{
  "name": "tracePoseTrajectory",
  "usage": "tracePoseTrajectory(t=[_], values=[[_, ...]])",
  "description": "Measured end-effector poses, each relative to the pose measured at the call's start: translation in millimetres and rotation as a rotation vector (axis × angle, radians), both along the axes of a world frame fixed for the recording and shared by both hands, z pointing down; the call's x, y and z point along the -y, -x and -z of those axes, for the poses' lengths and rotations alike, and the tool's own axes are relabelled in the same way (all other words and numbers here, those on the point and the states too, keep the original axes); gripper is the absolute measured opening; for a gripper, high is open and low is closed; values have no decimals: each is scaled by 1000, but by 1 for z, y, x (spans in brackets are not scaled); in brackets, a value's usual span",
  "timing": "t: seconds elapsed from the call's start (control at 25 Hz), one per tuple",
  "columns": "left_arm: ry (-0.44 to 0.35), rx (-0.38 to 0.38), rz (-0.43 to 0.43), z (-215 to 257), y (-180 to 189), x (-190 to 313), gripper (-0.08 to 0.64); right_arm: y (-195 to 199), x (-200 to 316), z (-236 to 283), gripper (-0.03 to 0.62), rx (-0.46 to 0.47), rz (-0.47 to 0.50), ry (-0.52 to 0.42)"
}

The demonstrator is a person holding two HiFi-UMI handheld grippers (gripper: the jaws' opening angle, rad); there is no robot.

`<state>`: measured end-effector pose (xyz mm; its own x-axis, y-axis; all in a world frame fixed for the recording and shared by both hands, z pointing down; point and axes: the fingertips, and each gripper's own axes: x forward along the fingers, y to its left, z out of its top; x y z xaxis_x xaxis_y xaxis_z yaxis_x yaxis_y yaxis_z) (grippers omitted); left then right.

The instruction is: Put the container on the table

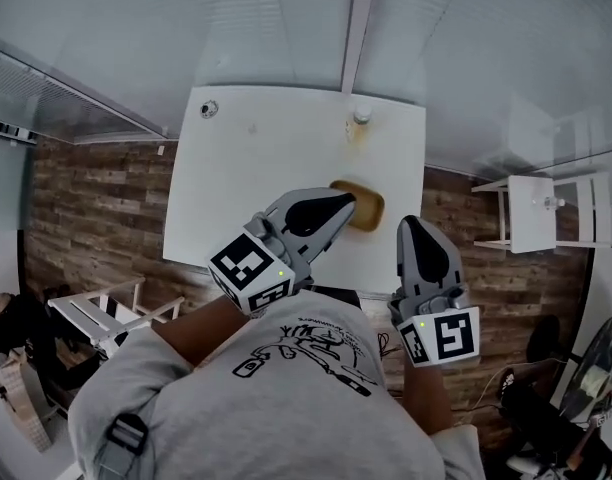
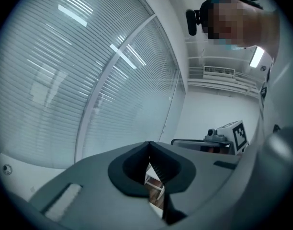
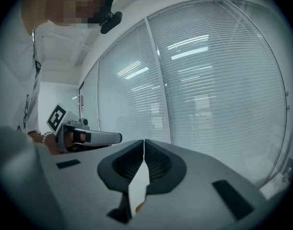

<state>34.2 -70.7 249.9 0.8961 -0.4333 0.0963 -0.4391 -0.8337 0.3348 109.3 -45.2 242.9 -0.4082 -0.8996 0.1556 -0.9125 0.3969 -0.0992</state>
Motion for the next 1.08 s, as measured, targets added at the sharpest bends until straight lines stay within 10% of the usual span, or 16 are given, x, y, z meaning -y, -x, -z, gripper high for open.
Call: tracePoseTrajectory(t=[1.08], values=[[-50,-20,77,34,27,-17,5,20,-22,47,6,-55,-9,-68]])
